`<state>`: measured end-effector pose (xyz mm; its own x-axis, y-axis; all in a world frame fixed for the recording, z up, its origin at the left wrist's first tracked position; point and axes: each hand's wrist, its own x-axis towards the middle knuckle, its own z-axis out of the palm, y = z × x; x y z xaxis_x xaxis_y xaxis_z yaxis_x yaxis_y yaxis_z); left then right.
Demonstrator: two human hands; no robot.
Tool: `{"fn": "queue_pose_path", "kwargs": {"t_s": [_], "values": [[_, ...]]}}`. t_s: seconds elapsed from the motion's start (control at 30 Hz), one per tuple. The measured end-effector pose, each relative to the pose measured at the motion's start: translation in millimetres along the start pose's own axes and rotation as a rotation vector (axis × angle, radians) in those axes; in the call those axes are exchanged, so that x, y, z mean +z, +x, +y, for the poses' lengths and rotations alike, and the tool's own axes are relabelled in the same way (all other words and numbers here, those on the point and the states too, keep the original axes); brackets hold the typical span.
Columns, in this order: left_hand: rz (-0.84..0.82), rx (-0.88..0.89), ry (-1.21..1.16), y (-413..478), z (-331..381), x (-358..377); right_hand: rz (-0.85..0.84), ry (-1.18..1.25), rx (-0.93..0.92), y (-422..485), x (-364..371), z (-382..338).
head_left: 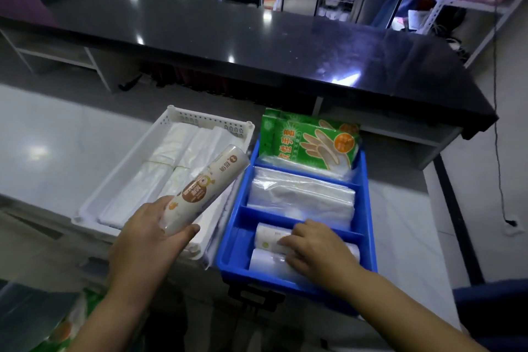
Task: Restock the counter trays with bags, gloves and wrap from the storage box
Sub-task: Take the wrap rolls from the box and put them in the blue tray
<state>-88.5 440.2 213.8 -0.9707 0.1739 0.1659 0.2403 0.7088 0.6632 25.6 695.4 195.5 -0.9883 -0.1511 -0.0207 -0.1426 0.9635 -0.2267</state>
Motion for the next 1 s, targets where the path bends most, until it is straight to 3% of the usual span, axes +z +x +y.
{"fn": "queue_pose_path", "kwargs": {"t_s": [0.13, 0.33, 0.43, 0.57, 0.7, 0.9, 1.0], "values": [[-0.01, 0.054, -0.013, 14.0, -1.7, -11.7, -0.061, -0.016, -0.124, 33.9, 19.7, -30.7], [-0.053, 0.119, 0.018, 28.5, -4.9, -19.6, -0.041, -0.088, -0.119, 53.5, 15.5, -39.4], [-0.1, 0.161, 0.025, 34.6, -2.7, -15.9, 0.119, 0.002, -0.086, 42.9, -1.0, -44.3], [-0.158, 0.232, 0.04, 38.7, 6.4, -7.5, 0.457, 0.2, 0.017, 9.2, -24.9, -44.9], [-0.29, 0.37, 0.072, 36.8, 23.0, 5.5, 0.787, 0.179, 0.046, -27.7, -24.8, -35.2], [-0.466, 0.539, 0.056, 21.2, 45.7, 27.8, 0.714, 0.426, 0.35, -56.0, -14.6, -27.7], [-0.581, 0.6, 0.09, 15.2, 46.6, 39.4, 0.834, 0.622, 0.46, -68.4, -20.8, -22.6]]}}
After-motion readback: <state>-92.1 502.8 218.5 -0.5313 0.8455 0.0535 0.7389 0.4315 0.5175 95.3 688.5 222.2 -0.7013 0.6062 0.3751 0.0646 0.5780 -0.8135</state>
